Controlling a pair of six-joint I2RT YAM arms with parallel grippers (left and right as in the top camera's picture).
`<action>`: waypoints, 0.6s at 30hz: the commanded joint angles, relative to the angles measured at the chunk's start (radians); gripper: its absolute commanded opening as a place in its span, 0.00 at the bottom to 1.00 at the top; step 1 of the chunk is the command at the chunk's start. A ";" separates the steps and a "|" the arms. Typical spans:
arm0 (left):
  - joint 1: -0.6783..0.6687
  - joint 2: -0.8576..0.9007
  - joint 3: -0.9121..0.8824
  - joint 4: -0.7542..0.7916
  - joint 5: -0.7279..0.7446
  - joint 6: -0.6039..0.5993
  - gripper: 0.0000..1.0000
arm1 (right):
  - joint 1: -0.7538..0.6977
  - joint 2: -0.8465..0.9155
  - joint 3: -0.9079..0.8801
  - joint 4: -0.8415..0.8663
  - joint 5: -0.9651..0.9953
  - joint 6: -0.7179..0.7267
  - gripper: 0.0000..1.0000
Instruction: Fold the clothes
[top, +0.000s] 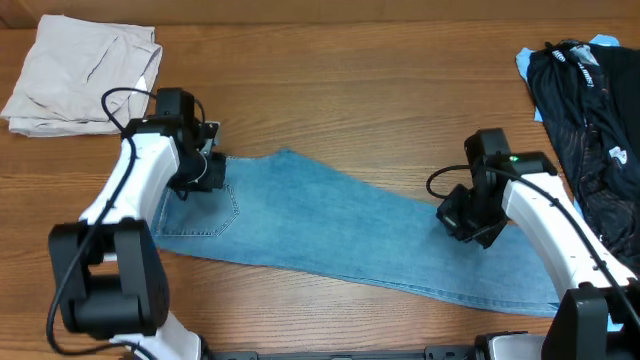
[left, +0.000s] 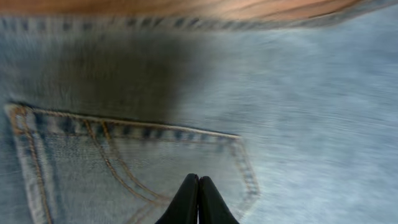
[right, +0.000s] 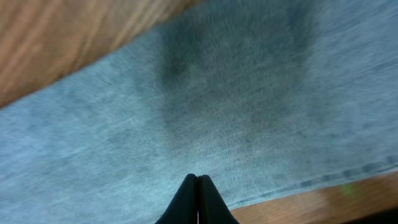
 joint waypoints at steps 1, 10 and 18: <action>0.035 0.061 0.021 0.000 -0.011 -0.041 0.04 | -0.003 -0.004 -0.053 0.028 -0.034 0.020 0.04; 0.096 0.122 0.021 -0.003 0.010 -0.046 0.04 | -0.003 -0.002 -0.154 0.165 -0.083 0.046 0.04; 0.167 0.249 0.020 0.005 0.045 -0.060 0.04 | -0.003 0.038 -0.195 0.251 -0.092 0.046 0.04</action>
